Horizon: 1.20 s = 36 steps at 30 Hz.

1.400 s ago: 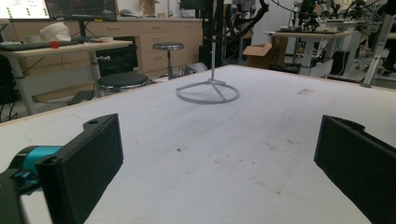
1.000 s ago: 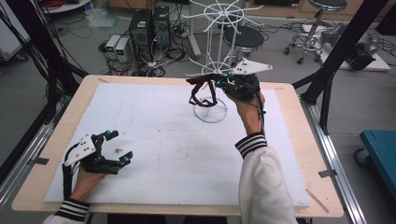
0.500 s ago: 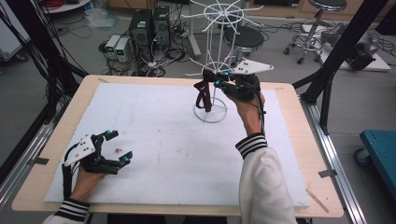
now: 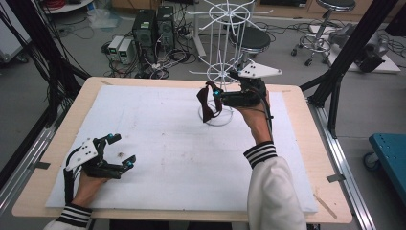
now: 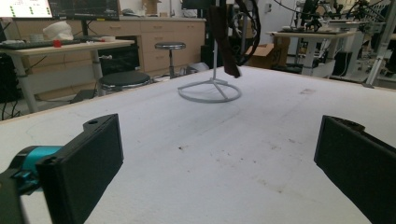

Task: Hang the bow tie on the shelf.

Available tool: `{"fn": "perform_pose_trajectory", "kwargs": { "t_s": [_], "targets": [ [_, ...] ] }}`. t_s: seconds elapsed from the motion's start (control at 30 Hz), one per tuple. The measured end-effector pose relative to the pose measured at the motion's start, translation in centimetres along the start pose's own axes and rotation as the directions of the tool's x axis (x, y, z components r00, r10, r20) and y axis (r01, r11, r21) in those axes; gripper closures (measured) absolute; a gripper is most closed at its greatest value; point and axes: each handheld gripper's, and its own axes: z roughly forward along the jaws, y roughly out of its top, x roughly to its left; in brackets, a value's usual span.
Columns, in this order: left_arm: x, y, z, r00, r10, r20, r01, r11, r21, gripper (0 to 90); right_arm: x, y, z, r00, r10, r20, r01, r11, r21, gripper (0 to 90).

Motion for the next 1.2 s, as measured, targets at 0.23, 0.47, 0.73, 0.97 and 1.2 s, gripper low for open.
{"fn": "perform_pose_trajectory", "kwargs": {
  "t_s": [0.23, 0.47, 0.73, 0.97, 1.2],
  "targets": [
    [0.1, 0.0, -0.1, 1.0000, -0.004, -0.006, 0.003, 1.0000, -0.007, 1.7, 1.0, 0.7, -0.8, 0.9979, -0.023, -0.060, 0.020, 0.999, -0.042, 11.0],
    [0.2, -0.2, -0.2, 0.9997, -0.007, -0.023, 0.007, 1.0000, -0.002, 1.7, 1.4, 0.2, -2.2, 0.9970, -0.022, -0.074, 0.017, 0.998, -0.064, 11.0],
    [0.3, -0.3, -0.2, 0.9984, -0.020, -0.052, 0.019, 0.9998, -0.004, 1.7, 1.3, -3.9, -5.8, 0.9979, -0.027, -0.059, 0.023, 0.997, -0.076, 11.0],
    [0.3, -0.5, -0.5, 0.9978, -0.022, -0.063, 0.022, 0.9997, -0.008, 1.7, 1.5, -7.7, -8.9, 1.0000, 0.003, 0.007, -0.003, 0.995, -0.101, 11.0],
    [0.2, -0.4, -0.6, 0.9973, -0.017, -0.071, 0.016, 0.9998, -0.011, 1.7, 2.1, -11.2, -11.2, 0.9973, 0.036, 0.064, -0.026, 0.988, -0.153, 11.0]
  ]
}}
